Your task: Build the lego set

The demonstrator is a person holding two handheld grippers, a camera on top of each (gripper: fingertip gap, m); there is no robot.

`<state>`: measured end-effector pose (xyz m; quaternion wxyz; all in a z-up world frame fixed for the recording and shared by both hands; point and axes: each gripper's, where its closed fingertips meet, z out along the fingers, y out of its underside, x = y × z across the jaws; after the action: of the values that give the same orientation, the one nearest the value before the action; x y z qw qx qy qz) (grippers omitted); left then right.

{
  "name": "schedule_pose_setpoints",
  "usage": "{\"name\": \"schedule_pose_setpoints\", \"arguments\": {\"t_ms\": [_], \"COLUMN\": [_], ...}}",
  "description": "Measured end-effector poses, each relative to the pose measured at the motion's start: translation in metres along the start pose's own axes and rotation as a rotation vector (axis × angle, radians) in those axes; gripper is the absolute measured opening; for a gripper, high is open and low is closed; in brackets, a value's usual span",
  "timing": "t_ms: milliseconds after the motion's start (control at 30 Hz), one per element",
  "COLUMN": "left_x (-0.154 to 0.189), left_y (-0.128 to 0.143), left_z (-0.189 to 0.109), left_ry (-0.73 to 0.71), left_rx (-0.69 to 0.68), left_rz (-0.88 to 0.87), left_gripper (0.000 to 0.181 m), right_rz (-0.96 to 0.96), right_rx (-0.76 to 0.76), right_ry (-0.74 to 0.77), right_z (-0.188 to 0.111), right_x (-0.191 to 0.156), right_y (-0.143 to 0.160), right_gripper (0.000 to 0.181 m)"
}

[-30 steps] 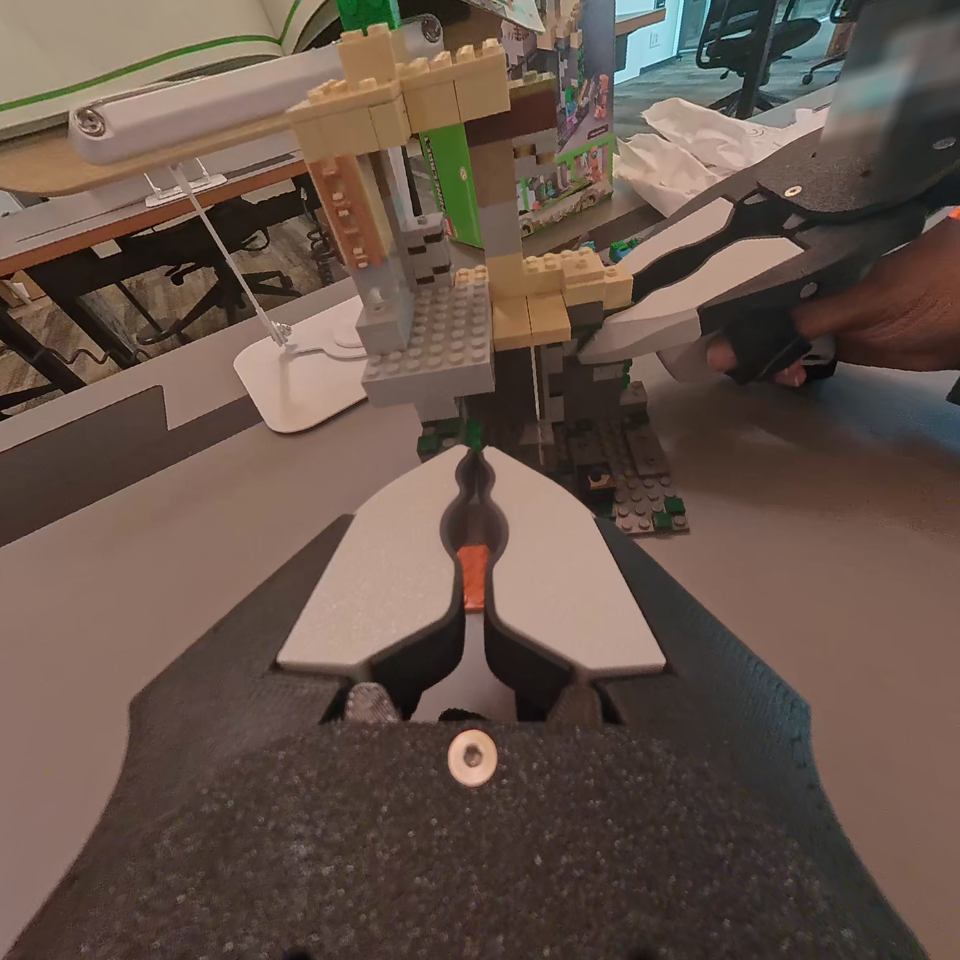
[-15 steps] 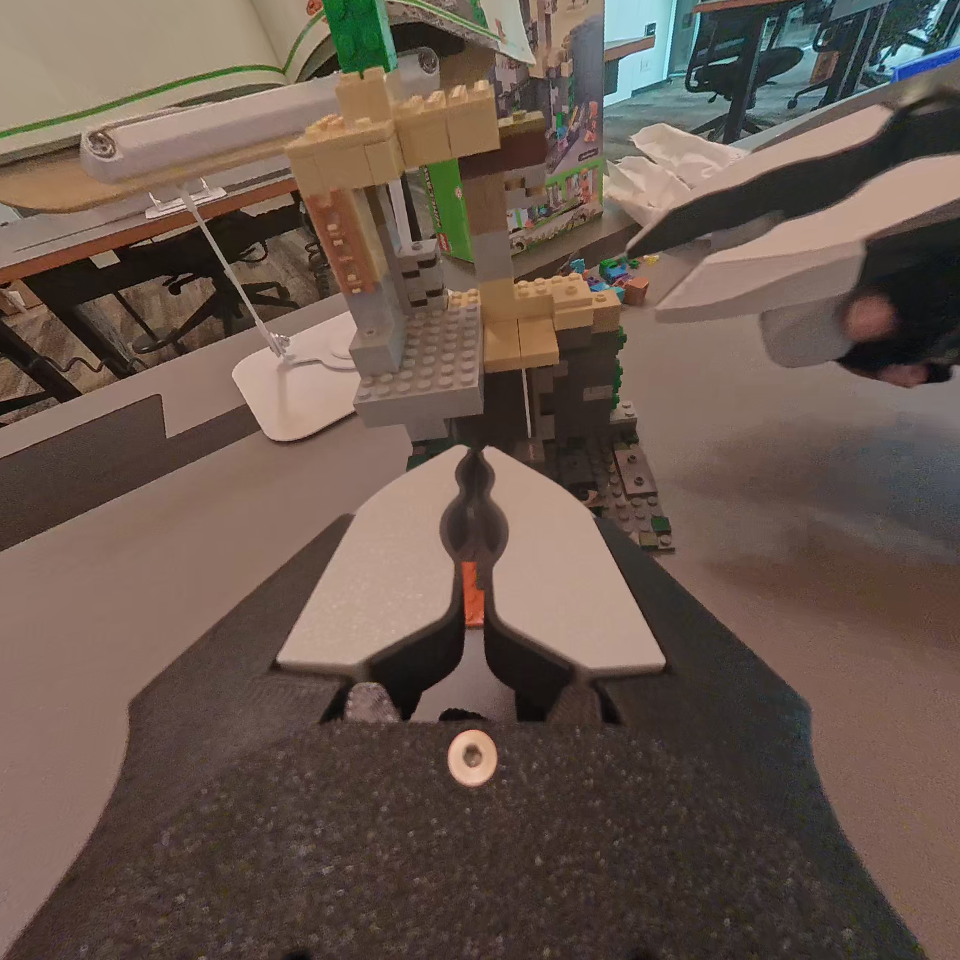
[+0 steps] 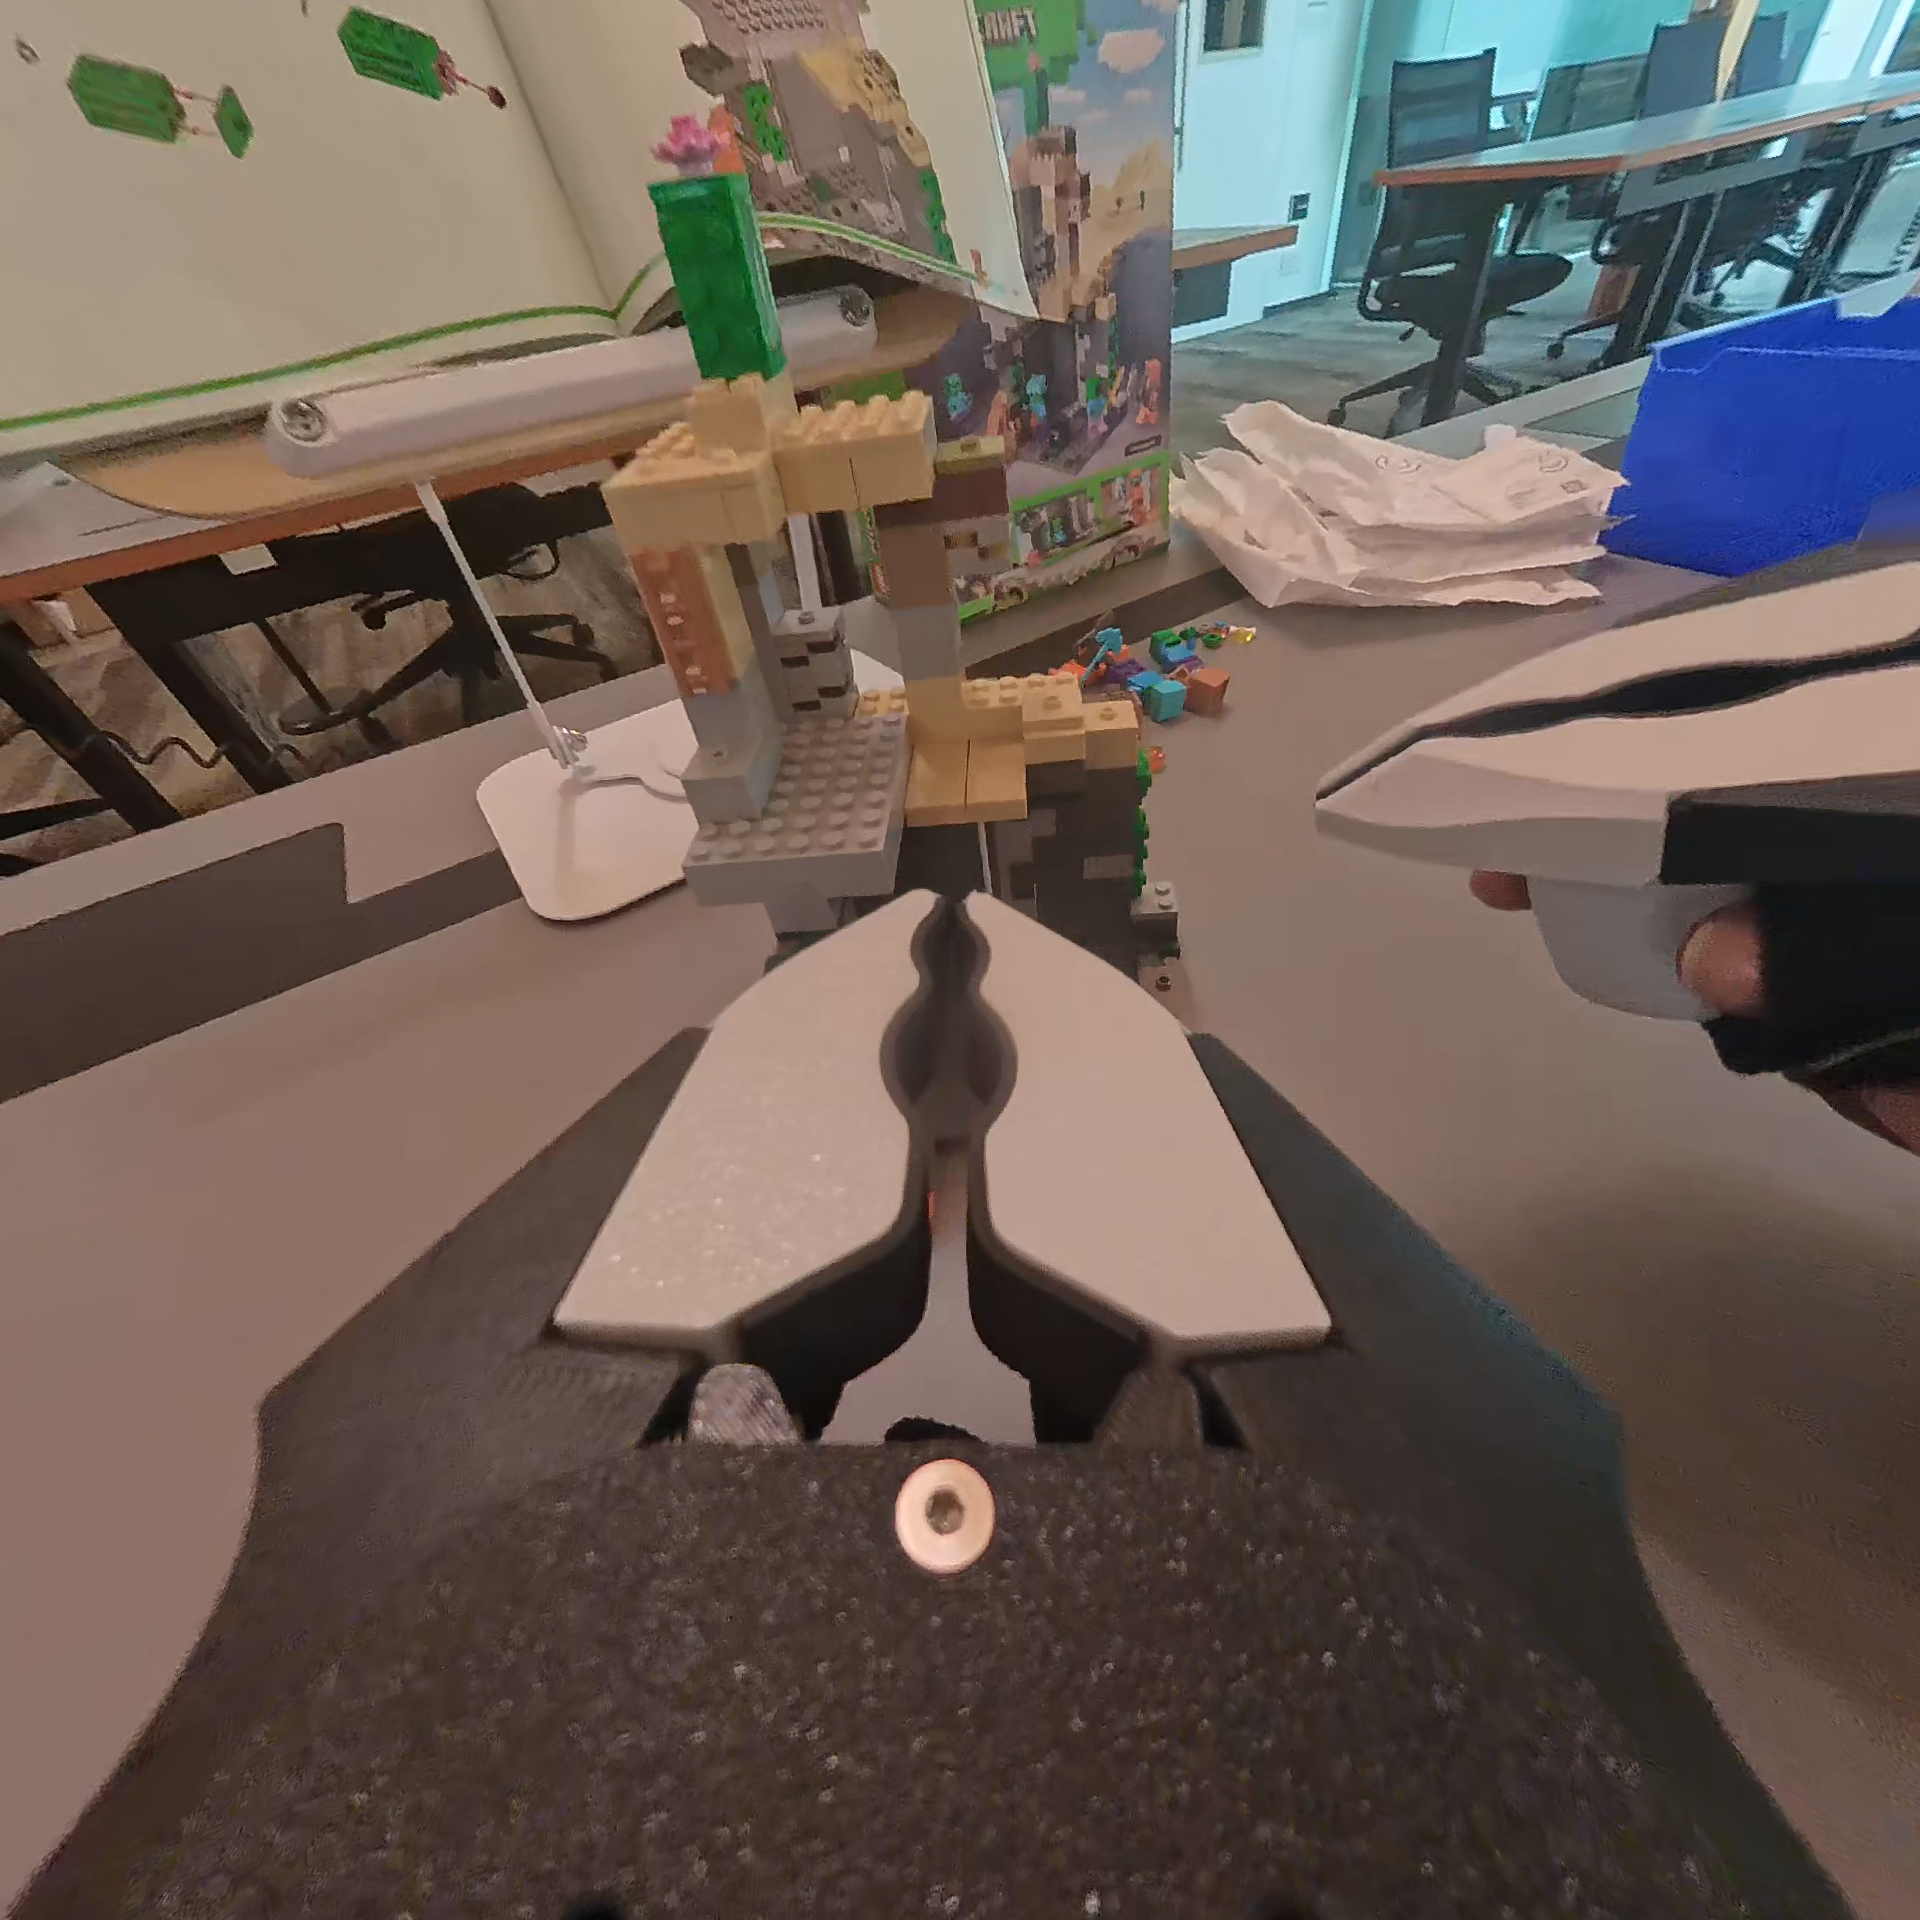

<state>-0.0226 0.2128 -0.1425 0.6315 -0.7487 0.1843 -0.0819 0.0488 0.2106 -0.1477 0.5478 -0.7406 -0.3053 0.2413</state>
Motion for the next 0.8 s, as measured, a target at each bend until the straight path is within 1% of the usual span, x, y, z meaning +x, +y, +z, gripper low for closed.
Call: {"name": "schedule_pose_setpoints", "arguments": {"t_ms": [133, 233, 333, 500, 800], "left_x": [0.001, 0.004, 0.006, 0.006, -0.001], "left_y": [-0.001, 0.005, 0.015, 0.027, 0.032], "left_z": [-0.002, 0.002, 0.007, 0.013, 0.021], "left_ry": [-0.023, -0.018, -0.009, -0.014, -0.021], "left_rx": [0.006, -0.014, -0.047, -0.089, -0.104], "left_rz": [0.036, 0.052, 0.065, 0.09, 0.091], "left_gripper": [0.0, 0.0, 0.0, 0.0, 0.0], "right_rz": [0.003, -0.031, -0.049, -0.062, -0.084], "right_rx": [0.021, 0.001, -0.021, -0.019, -0.011], "right_ry": [0.083, 0.129, 0.143, 0.157, 0.162], "right_z": [-0.002, 0.003, 0.007, 0.007, 0.01], "right_x": [0.007, 0.012, 0.013, 0.014, 0.013], "right_y": [0.003, 0.012, 0.018, 0.018, 0.017], "right_gripper": [0.0, 0.0, 0.0, 0.0, 0.0]}}
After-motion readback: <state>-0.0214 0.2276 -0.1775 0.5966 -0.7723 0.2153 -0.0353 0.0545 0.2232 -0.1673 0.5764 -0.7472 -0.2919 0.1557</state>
